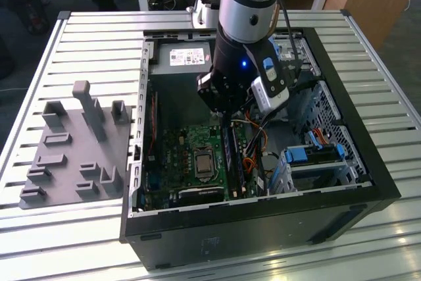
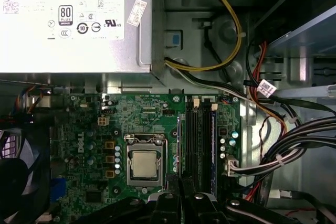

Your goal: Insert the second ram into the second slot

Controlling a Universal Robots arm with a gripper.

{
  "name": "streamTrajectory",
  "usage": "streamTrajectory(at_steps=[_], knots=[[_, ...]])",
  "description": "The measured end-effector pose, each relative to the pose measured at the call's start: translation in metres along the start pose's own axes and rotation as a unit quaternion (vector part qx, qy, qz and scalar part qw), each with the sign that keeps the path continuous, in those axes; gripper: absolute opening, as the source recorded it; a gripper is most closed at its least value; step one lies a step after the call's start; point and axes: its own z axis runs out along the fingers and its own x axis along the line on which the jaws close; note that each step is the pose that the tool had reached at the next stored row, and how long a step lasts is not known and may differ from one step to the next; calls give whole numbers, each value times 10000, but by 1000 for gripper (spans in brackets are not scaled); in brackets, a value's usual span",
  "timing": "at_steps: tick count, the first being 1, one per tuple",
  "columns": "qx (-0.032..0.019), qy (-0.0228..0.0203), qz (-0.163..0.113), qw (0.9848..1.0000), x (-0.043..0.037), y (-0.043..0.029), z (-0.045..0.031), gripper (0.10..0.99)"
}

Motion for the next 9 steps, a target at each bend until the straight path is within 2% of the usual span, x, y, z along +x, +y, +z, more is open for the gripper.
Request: streamTrajectory(at_steps=[8, 9], knots=[[0, 0, 0, 10000, -1, 0, 19, 137], [-1, 0, 0, 10000, -3, 0, 49, 137]])
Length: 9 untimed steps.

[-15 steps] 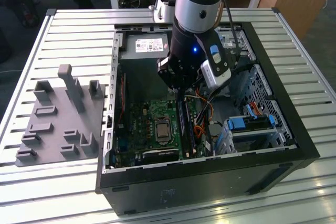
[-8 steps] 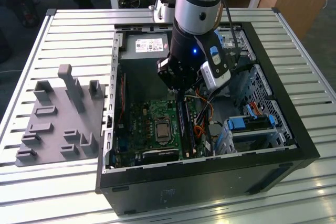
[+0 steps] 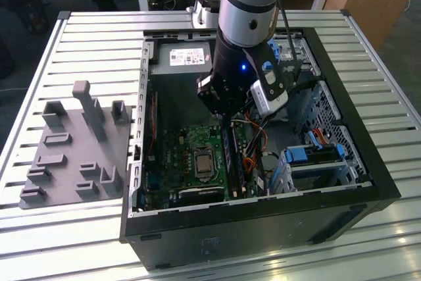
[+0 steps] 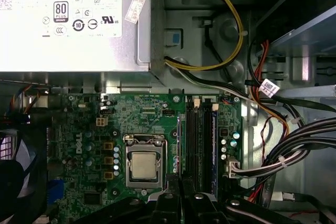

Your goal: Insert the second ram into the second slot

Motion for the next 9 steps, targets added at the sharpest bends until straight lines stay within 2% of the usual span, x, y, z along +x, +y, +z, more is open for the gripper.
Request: streamTrajectory(at_steps=[1, 9], knots=[[0, 3, 0, 10000, -2, -3, 46, 137], [0, 5, 0, 10000, -3, -3, 65, 137]])
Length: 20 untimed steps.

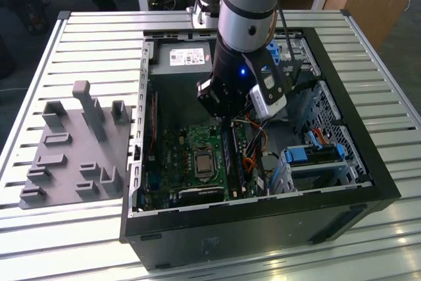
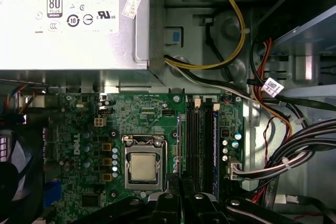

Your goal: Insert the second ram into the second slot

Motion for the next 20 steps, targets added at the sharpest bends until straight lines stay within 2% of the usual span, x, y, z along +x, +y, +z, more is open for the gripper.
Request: streamTrajectory(at_steps=[20], knots=[[0, 6, -7, 10000, -3, -4, 54, 137]])
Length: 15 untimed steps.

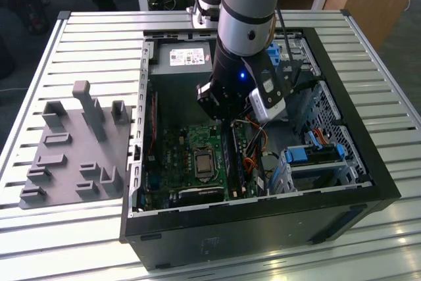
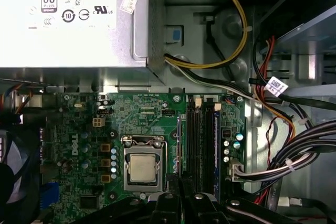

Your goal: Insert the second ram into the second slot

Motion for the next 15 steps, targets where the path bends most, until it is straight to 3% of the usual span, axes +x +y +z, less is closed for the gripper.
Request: streamTrajectory(at_steps=[15], knots=[[1, 2, -12, 10000, -2, -5, 46, 137]])
